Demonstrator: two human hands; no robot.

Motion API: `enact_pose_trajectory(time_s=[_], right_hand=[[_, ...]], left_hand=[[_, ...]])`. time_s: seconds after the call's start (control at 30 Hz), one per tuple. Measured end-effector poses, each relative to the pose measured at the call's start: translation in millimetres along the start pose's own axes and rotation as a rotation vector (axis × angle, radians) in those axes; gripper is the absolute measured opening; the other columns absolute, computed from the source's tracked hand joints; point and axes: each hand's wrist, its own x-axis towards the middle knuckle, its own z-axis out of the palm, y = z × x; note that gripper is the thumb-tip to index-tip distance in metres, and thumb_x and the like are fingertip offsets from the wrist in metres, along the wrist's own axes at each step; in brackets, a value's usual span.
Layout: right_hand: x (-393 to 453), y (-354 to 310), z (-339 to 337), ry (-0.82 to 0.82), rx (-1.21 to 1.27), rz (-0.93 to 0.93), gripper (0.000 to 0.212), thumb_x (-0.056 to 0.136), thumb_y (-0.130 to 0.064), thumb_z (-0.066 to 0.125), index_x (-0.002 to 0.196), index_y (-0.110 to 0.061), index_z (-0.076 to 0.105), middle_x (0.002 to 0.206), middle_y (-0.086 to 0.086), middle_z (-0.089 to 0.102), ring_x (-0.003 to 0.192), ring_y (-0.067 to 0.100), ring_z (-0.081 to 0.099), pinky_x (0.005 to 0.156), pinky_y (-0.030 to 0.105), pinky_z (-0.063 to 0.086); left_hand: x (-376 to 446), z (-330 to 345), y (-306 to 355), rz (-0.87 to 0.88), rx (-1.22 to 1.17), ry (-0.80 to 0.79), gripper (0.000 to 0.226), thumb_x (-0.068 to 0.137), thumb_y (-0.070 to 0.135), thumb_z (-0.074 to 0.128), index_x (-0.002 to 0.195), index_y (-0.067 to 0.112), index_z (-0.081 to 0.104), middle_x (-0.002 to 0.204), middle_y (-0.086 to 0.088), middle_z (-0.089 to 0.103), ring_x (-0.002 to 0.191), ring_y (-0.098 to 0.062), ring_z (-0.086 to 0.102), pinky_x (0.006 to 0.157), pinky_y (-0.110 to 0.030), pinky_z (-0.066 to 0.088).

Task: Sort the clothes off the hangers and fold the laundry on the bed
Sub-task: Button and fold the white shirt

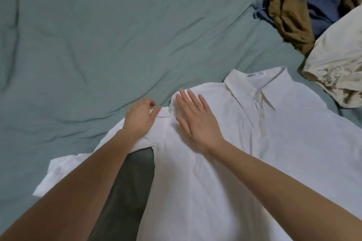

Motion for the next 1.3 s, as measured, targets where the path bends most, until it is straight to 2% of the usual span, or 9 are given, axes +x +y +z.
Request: enact_pose_trajectory(time_s=[0.13, 0.33, 0.47, 0.57, 0.67, 0.77, 1.03, 1.2, 1.3], right_hand=[[-22, 11, 37, -0.179, -0.099, 0.150, 0.068, 0.097, -0.048, 0.013, 0.150, -0.008, 0.025, 0.158, 0.006, 0.018, 0.147, 0.021, 0.018, 0.118, 0.032, 0.000], [-18, -6, 38, -0.174, -0.057, 0.314, 0.069, 0.096, -0.058, 0.007, 0.154, -0.023, -0.006, 0.161, 0.001, -0.010, 0.148, 0.026, -0.010, 0.117, 0.038, -0.012], [-12, -33, 39, -0.129, -0.113, 0.072, 0.068, 0.097, -0.058, 0.016, 0.154, -0.026, -0.003, 0.161, 0.000, -0.008, 0.148, 0.025, -0.010, 0.118, 0.045, -0.008], [-14, -36, 58, -0.223, -0.162, -0.138, 0.074, 0.095, -0.059, 0.007, 0.154, -0.015, 0.006, 0.161, 0.003, 0.003, 0.149, 0.019, 0.001, 0.120, 0.036, -0.002], [-20, -19, 70, -0.376, -0.278, 0.050, 0.087, 0.085, -0.066, -0.007, 0.153, -0.013, -0.002, 0.161, 0.003, -0.004, 0.149, 0.017, -0.004, 0.119, 0.032, -0.005], [-14, -38, 67, -0.450, -0.274, 0.216, 0.070, 0.099, -0.049, 0.015, 0.152, -0.008, -0.005, 0.161, 0.007, -0.009, 0.148, 0.019, -0.009, 0.119, 0.035, -0.006], [-36, -164, 47, -0.243, 0.188, 0.137, 0.057, 0.104, -0.035, 0.025, 0.153, -0.012, 0.010, 0.161, 0.005, 0.002, 0.149, 0.016, 0.000, 0.119, 0.030, -0.005], [-27, -204, 65, -0.189, 0.131, -0.007, 0.064, 0.096, -0.041, 0.034, 0.150, -0.008, 0.027, 0.158, 0.012, 0.021, 0.147, 0.025, 0.013, 0.120, 0.035, 0.003], [-11, -233, 77, -0.239, 0.022, -0.163, 0.064, 0.083, -0.044, 0.051, 0.135, -0.006, 0.049, 0.142, 0.014, 0.046, 0.139, 0.032, 0.033, 0.117, 0.042, 0.015]], left_hand=[[-30, -1, -41, -0.038, 0.149, -0.118, 0.035, 0.097, 0.045, 0.047, 0.109, 0.015, 0.063, 0.110, -0.010, 0.067, 0.105, -0.031, 0.058, 0.084, -0.036, 0.041], [-44, -21, -60, -0.168, -0.157, 0.280, 0.035, 0.096, 0.041, 0.052, 0.092, 0.010, 0.067, 0.090, -0.014, 0.070, 0.088, -0.035, 0.063, 0.072, -0.037, 0.046], [-49, -29, -77, -0.087, -0.172, -0.144, 0.046, 0.081, 0.062, 0.061, 0.068, 0.018, 0.058, 0.068, 0.002, 0.061, 0.068, -0.022, 0.057, 0.059, -0.035, 0.040], [-54, -31, -89, -0.082, -0.139, -0.207, 0.041, 0.072, 0.057, 0.071, 0.074, 0.018, 0.057, 0.075, 0.003, 0.061, 0.076, -0.023, 0.059, 0.060, -0.033, 0.039], [-60, -38, -98, -0.202, 0.164, -0.124, 0.041, 0.079, 0.048, 0.072, 0.100, 0.017, 0.057, 0.100, -0.003, 0.062, 0.096, -0.027, 0.057, 0.074, -0.034, 0.042], [-78, -51, -123, -0.212, 0.398, 0.072, 0.059, 0.082, 0.035, 0.070, 0.129, 0.012, 0.044, 0.125, -0.014, 0.053, 0.117, -0.034, 0.048, 0.093, -0.041, 0.038], [-159, -98, -195, -0.672, -0.183, 0.273, 0.047, 0.094, 0.035, 0.057, 0.125, 0.000, 0.052, 0.127, -0.027, 0.052, 0.119, -0.041, 0.049, 0.099, -0.042, 0.037], [-164, -91, -243, -0.887, -0.593, 0.053, 0.100, 0.063, 0.079, 0.045, 0.110, -0.008, 0.064, 0.112, -0.026, 0.066, 0.104, -0.036, 0.065, 0.090, -0.043, 0.053], [-167, -101, -232, -0.885, -0.783, -0.052, 0.058, 0.081, 0.057, 0.065, 0.101, 0.002, 0.066, 0.096, -0.013, 0.070, 0.078, -0.023, 0.065, 0.068, -0.028, 0.054]])
